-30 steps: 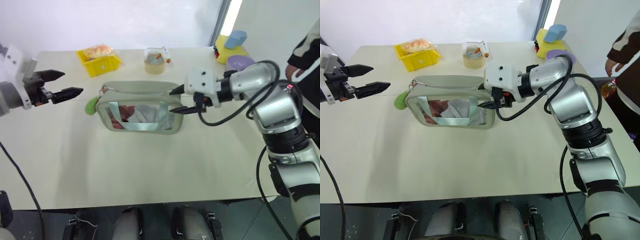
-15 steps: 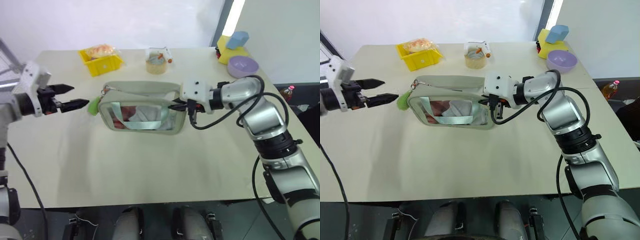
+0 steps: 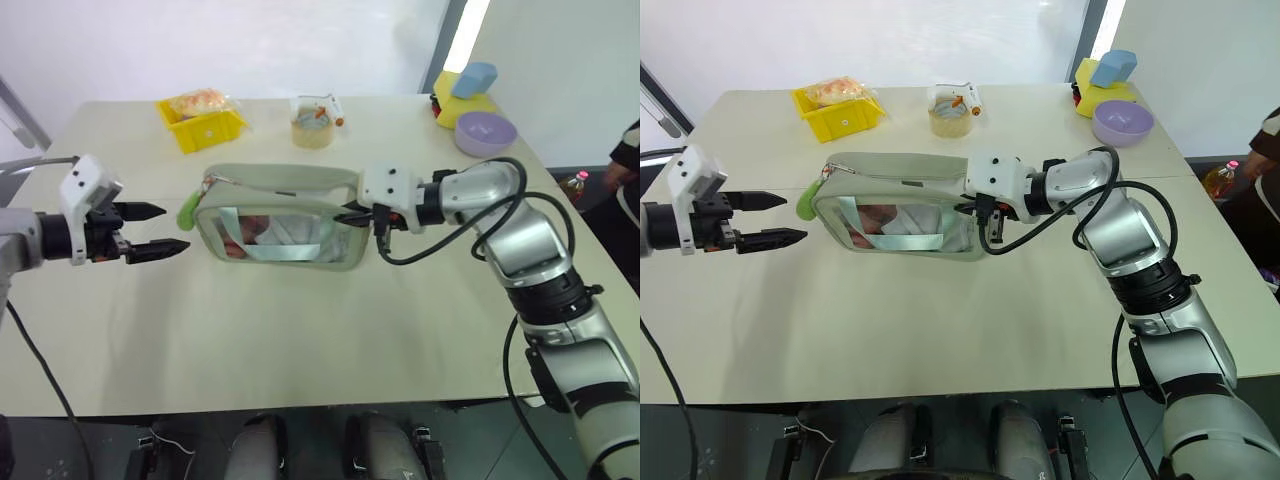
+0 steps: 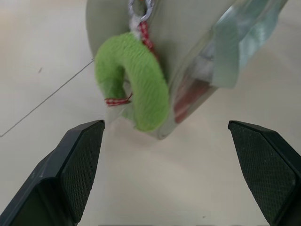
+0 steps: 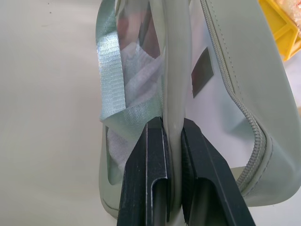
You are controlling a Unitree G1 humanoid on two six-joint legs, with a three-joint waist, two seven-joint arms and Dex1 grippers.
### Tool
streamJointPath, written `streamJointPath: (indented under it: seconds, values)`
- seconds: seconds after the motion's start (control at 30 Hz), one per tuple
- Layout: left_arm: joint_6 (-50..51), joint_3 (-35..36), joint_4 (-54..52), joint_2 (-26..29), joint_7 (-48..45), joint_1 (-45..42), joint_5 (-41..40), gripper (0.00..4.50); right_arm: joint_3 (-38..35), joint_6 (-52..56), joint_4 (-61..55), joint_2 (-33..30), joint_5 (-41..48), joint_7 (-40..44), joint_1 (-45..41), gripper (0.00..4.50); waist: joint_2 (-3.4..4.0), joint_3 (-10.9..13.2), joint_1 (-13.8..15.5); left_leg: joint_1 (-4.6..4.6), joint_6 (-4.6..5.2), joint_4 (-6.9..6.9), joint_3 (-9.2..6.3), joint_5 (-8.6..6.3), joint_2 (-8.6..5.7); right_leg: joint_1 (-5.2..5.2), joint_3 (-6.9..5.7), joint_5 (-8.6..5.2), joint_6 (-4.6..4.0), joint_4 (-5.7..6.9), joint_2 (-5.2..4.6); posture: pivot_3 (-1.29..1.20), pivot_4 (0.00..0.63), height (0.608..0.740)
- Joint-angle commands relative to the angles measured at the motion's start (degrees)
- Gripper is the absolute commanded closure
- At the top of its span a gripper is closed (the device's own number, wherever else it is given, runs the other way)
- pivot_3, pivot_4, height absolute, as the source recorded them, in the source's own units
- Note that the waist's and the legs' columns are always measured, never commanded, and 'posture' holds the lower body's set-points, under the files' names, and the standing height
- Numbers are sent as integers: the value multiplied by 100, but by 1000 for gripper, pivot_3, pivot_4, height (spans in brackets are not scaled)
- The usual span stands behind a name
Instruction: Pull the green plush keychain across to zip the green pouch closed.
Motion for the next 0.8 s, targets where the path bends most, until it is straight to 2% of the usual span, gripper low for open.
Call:
streamJointPath:
  seconds: [0.03,0.23,0.27,0.4,0.5,0.63,0.8]
  values:
    - [-245,52,219,-125,198,-310,117,1197,-51,9,-219,28,90,1,-60,4500,-1,-1,2,0,0,0,0,0,0,0,0,0,0,1,0,0,150,739]
    - [-265,4,315,-295,199,-432,97,4315,-65,86,-257,62,113,-33,-51,4500,-1,-1,-19,0,0,0,0,0,0,0,0,0,0,1,0,0,150,739]
    - [-258,9,336,-284,179,-477,88,4471,-67,90,-258,59,108,-37,-51,4500,-1,-1,-19,0,0,0,0,0,0,0,0,0,0,2,0,0,150,739]
    - [-174,38,489,-57,5,-866,56,4471,-101,99,-264,25,99,-56,-26,4500,-2,-1,-4,0,0,1,0,0,0,0,0,0,0,2,0,0,150,739]
    - [-182,-7,584,-45,7,-1470,43,4471,-105,84,-272,27,87,-81,0,4500,-3,0,-2,-2,0,2,0,0,-1,0,-1,0,0,1,0,0,150,739]
    - [103,-355,-10,-556,58,-2135,-206,4471,-64,37,-192,122,50,-143,-49,4500,-4,-1,18,-2,0,4,-1,0,-3,2,-1,0,1,1,-1,0,150,739]
    - [-26,-954,-495,-1026,40,-2174,44,4471,-51,23,-121,211,15,-205,-125,4500,-4,-1,-27,1,-1,7,-6,1,-3,7,-1,1,1,3,1,0,150,739]
